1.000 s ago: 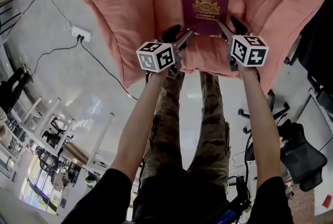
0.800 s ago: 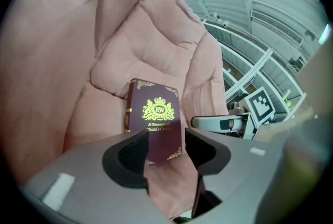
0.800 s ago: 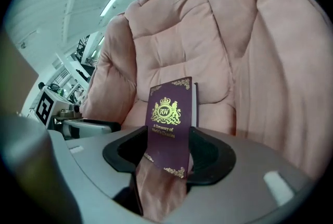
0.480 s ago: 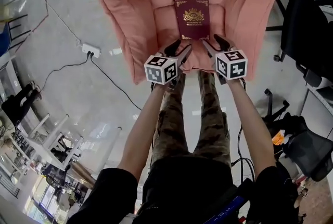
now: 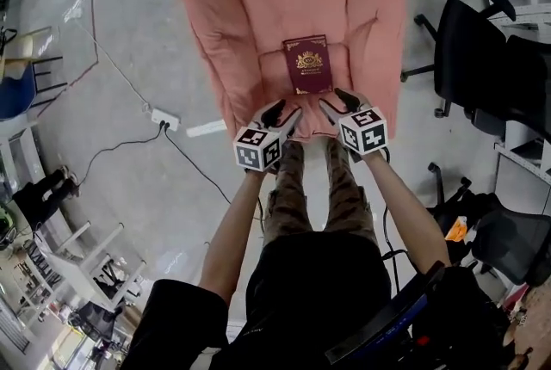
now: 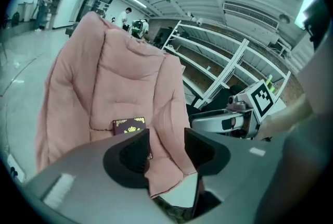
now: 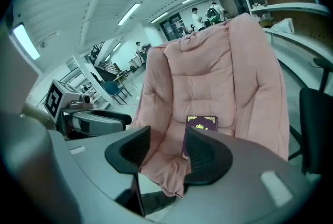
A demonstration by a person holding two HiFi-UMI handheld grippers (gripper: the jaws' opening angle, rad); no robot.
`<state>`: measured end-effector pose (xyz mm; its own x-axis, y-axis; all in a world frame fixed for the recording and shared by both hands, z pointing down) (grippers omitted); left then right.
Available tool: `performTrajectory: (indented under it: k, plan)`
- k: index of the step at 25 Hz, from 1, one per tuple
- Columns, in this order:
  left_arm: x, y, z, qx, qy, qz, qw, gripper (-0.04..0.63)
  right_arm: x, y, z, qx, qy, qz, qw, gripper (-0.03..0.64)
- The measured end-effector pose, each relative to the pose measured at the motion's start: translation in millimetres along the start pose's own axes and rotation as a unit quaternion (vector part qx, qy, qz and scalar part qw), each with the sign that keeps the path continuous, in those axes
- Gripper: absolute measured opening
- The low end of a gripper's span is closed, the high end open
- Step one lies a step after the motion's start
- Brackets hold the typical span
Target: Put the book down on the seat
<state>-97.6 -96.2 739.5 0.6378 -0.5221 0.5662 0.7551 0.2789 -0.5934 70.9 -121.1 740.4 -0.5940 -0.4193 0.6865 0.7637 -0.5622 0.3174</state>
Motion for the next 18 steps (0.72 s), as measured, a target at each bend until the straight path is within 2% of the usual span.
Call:
performTrajectory:
  k: [4, 12, 18]
  plan:
    - [-36, 20, -9, -0.004, 0.013, -0.004, 0.9999, 0.209, -30, -37, -23, 0.01, 0.015, -0.021, 1.0, 0.224]
    - [-72, 66, -58, 0.063, 0.064, 0.014, 0.9959, 0.19, -71, -80, -70, -0.028, 0.049, -0.049, 0.997, 0.224]
    - [-91, 88, -80, 0.082, 0.091, 0.016, 0.9924, 0.186, -99, -84, -89, -0.035, 0.073, -0.04, 0.996, 0.222]
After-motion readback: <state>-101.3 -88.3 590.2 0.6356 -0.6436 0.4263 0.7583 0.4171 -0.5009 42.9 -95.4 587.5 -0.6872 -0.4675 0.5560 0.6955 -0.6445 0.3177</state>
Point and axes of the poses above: the fingertips, and each gripper's own axes: x forward along the fingers, y to its right, z out of its underside, the point moved 6 cm from there along -x, backward along the fingers, and after that the axes turned 7 degrees about -x, right-handed, at the moved point
